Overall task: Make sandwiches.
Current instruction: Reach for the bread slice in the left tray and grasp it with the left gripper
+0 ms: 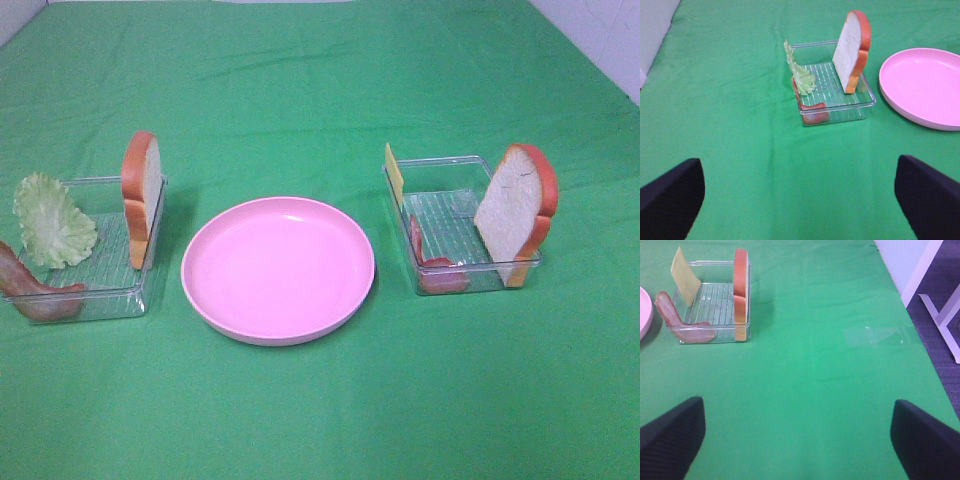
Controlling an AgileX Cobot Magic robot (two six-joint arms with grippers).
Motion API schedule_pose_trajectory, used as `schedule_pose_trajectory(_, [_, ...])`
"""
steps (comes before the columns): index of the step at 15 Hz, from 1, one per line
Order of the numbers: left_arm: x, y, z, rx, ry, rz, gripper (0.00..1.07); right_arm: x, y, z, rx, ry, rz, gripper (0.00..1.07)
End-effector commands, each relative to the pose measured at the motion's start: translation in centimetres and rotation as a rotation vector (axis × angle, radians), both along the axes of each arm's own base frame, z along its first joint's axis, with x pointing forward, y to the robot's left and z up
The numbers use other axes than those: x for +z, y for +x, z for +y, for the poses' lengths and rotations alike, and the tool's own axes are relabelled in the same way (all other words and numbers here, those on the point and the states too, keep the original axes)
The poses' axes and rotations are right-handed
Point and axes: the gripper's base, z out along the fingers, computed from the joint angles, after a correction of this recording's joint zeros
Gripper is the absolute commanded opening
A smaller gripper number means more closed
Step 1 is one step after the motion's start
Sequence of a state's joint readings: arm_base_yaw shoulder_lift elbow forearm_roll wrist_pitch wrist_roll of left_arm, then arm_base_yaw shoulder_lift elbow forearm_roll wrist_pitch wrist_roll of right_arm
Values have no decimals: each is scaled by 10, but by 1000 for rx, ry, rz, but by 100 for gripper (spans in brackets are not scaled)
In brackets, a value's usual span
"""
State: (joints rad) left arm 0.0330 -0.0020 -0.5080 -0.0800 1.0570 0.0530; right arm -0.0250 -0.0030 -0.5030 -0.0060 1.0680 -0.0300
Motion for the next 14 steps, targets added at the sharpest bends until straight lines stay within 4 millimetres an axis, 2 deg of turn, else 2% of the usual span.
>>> schedule_pose_trajectory(1, [22,8,-1,-13,-9,71,96,1,1,0,-10,8,-8,97])
schedule_pose_trajectory(2, [32,15,-1,-17,-14,104,96,1,1,0,-10,8,-8,97])
schedule_pose_trajectory(3, [61,44,-2,-26,-43,188,96,1,1,0,-10,8,-8,97])
schedule_pose_trajectory(4, [80,70,-2,-33,-54,250,96,1,1,0,-10,8,-8,97])
schedule_pose_trajectory(5, [94,96,-2,-41,-47,316,96,1,1,0,-10,8,-8,97])
schedule_pose_trajectory(6, [101,110,-1,-44,-41,351,96,1,1,0,-10,8,-8,97])
schedule_pose_trajectory(7, [115,148,1,-52,-14,455,96,1,1,0,-10,8,-8,97])
schedule_pose_trajectory(9, [119,209,6,-40,15,583,96,1,1,0,-10,8,-8,97])
schedule_pose_trajectory(10, [118,224,7,-34,25,598,96,1,1,0,-10,8,-8,97])
schedule_pose_trajectory(11, [115,249,9,-27,39,628,96,1,1,0,-10,8,-8,97])
schedule_pose_trajectory(12, [101,301,9,-34,38,687,96,1,1,0,-10,8,-8,97])
schedule_pose_trajectory(14, [92,333,-1,-77,63,705,96,1,1,0,-10,8,-8,97])
